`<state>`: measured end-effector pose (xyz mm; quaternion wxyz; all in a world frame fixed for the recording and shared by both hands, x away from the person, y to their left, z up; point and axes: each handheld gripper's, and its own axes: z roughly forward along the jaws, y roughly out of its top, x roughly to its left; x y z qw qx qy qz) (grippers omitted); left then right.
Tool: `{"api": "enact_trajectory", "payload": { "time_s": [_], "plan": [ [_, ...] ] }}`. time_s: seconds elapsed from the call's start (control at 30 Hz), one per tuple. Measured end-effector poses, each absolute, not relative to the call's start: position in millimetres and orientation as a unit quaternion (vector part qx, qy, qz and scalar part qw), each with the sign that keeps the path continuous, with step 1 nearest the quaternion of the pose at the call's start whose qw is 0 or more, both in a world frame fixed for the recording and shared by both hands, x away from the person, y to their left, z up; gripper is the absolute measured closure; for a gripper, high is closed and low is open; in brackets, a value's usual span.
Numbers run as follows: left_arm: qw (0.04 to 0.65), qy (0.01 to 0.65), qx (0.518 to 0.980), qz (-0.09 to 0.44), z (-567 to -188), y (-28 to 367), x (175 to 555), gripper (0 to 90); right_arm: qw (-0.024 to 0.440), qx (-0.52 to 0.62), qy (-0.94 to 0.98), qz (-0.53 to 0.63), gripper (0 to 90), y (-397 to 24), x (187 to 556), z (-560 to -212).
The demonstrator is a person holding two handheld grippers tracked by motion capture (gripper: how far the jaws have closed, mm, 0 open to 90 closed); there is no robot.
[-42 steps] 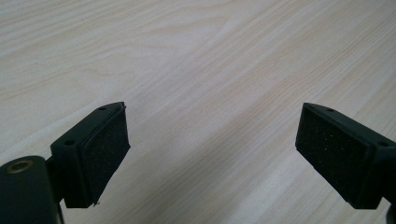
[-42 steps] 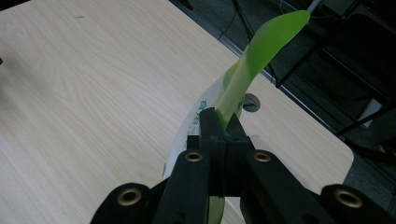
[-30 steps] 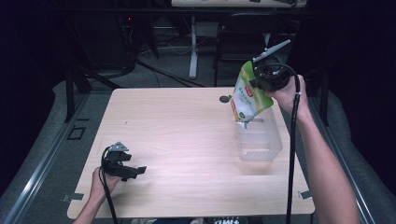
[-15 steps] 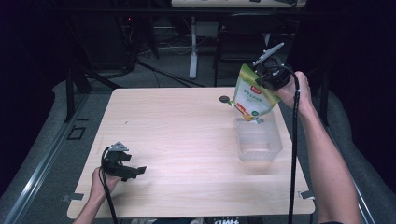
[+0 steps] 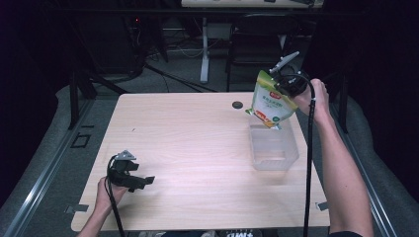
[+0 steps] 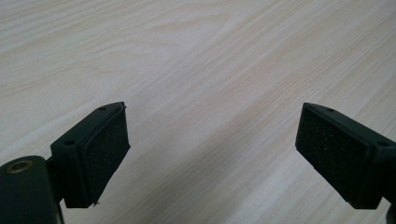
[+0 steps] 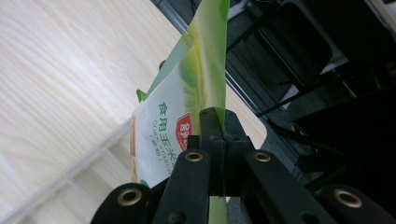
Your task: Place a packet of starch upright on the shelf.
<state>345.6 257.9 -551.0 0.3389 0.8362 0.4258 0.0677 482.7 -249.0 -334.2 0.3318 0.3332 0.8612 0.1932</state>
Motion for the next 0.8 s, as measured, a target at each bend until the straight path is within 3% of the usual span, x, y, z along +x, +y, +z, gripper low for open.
{"api": "enact_trajectory", "payload": {
  "time_s": [0.8],
  "plan": [
    [0.339, 0.427, 0.836, 0.068, -551, 259, 345, 9.7, 0.369, 0.326, 0.855, 0.166, 90.0, -252, 489, -350]
  ]
}}
